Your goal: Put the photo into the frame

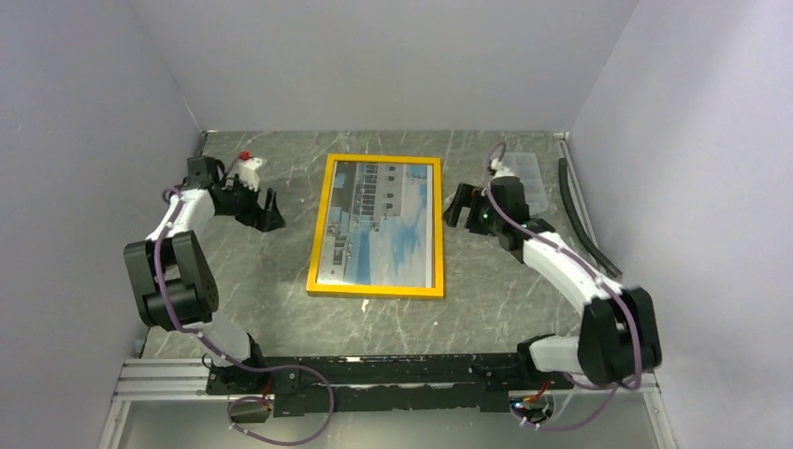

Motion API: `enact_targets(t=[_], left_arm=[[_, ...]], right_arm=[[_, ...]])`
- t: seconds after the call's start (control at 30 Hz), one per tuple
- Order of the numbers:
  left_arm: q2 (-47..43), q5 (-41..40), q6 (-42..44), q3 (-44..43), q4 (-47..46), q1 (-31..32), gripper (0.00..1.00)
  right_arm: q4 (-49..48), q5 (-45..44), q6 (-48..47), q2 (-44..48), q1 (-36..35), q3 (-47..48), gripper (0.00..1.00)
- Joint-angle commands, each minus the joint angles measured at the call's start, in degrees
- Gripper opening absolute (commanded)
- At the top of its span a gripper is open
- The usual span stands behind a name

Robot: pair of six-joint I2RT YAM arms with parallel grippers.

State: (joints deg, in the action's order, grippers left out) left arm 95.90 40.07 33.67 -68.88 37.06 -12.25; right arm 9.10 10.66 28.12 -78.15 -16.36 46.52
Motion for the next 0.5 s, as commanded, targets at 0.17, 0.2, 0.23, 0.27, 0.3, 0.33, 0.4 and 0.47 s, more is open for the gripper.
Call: enact_targets(t=[0.17, 0.2, 0.23, 0.27, 0.3, 0.33, 0.4, 0.47], left_arm=[[-9.3, 4.6, -23.9, 22.0, -35.5, -8.2, 0.94], [-9.4, 4.5, -25.4, 24.3, -39.4, -8.7, 0.94], [-9.4, 3.9, -26.5, 25.9, -42.4, -9.0, 0.94], [-9.4, 3.0, -27.6, 27.5, -45.3, -9.2, 0.94], [-9.2, 2.1, -28.6, 29.0, -47.9, -9.3, 0.94], [-9.2, 1.1, -29.8, 30.5, -51.0, -9.5, 0.94], [-9.2, -0.2, -32.3, 33.9, -58.9, -9.6, 0.94], [-8.9, -0.9, -34.4, 37.4, -68.2, -9.6, 0.94]], right_arm=[[-20.6, -43.7, -14.8, 12.6, 1.1, -12.5, 1.00], [-21.5, -45.9, -15.1, 11.6, 1.8, -13.1, 1.00], [-21.4, -48.0, -14.0, 10.7, 2.6, -13.3, 1.00], [-22.4, -49.3, -13.6, 10.3, 3.5, -14.2, 1.00], [-24.4, -49.6, -13.5, 10.4, 4.4, -15.7, 1.00], [-27.8, -49.6, -14.6, 10.9, 5.1, -17.8, 1.00], [-35.7, -49.6, -16.0, 12.2, 6.5, -22.7, 1.00], [-43.2, -48.0, -16.5, 13.1, 8.3, -27.3, 1.00]])
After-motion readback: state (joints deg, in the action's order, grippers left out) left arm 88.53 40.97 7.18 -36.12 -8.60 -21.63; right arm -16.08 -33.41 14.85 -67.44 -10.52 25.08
